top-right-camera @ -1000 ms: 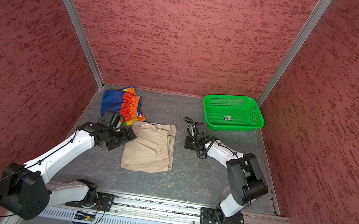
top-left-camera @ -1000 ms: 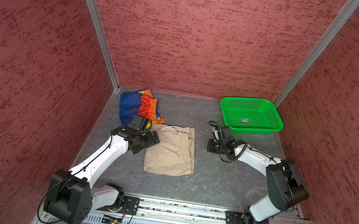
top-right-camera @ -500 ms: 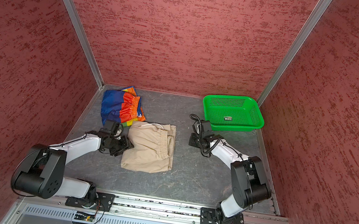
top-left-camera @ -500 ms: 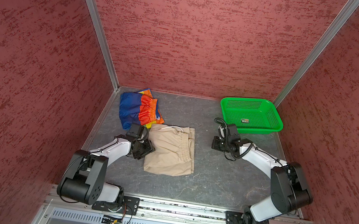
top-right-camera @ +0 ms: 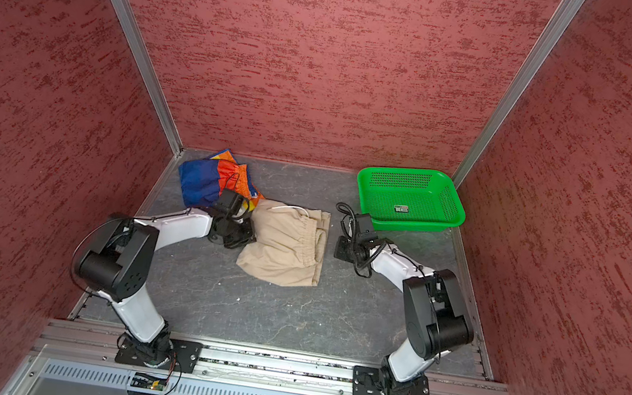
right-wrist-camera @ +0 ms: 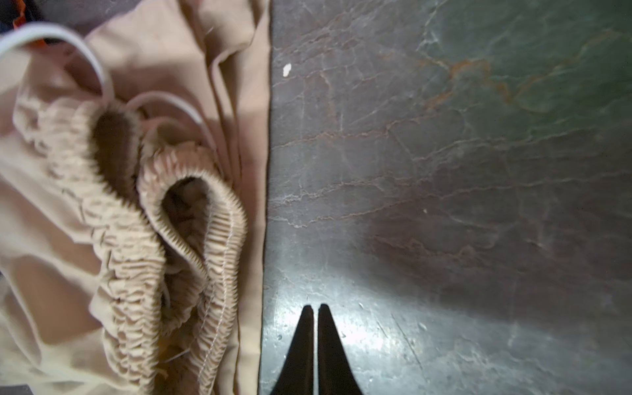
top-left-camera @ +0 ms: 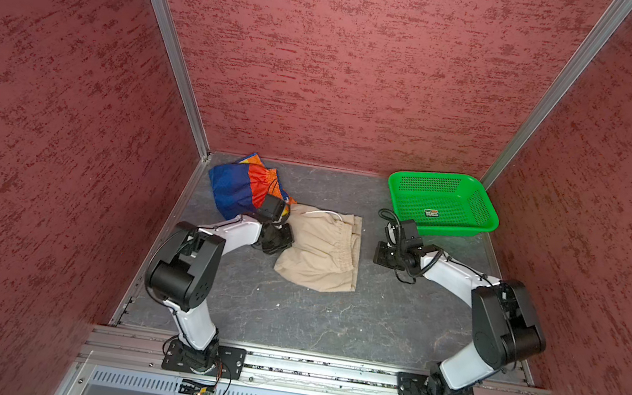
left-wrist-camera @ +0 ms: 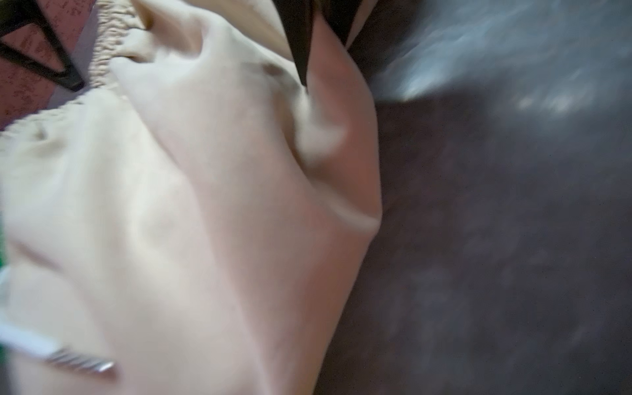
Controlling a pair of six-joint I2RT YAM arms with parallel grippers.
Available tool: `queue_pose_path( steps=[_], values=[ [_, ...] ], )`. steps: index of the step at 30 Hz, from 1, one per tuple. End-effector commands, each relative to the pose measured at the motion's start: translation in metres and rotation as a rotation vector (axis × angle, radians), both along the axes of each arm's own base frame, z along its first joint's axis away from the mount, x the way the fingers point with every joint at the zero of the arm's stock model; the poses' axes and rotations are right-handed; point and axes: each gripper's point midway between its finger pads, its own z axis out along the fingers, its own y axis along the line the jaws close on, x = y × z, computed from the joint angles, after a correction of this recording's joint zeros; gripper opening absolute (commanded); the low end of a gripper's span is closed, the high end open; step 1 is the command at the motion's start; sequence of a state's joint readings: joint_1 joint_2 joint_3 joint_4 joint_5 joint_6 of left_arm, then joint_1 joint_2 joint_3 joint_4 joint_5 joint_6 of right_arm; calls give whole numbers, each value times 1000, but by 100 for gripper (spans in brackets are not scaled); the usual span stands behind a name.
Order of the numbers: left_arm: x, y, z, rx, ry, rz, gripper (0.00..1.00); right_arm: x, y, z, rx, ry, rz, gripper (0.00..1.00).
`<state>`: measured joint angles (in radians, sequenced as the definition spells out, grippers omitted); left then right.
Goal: Fold and stack the shorts
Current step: 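Lift the folded beige shorts with the left gripper onto the rainbow shorts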
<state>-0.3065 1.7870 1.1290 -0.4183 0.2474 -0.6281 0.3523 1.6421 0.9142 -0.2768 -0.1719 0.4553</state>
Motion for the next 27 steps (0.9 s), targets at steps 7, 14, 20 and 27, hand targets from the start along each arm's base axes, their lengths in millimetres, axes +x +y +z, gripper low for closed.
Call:
queue_pose_path(
  steps=[7, 14, 20, 27],
  values=[
    [98, -14, 51, 115, -129, -35, 3, -1, -13, -25, 24, 30, -33, 7],
    [146, 16, 80, 103, -190, 22, 2, 1, -11, -39, 48, 67, -25, 5],
    [165, 61, 135, 69, -283, 100, 2, 2, -8, -47, 72, 87, -23, 4],
    [159, 102, 182, 97, -343, 135, 2, 2, -4, -50, 91, 100, -20, 3]
  ],
)
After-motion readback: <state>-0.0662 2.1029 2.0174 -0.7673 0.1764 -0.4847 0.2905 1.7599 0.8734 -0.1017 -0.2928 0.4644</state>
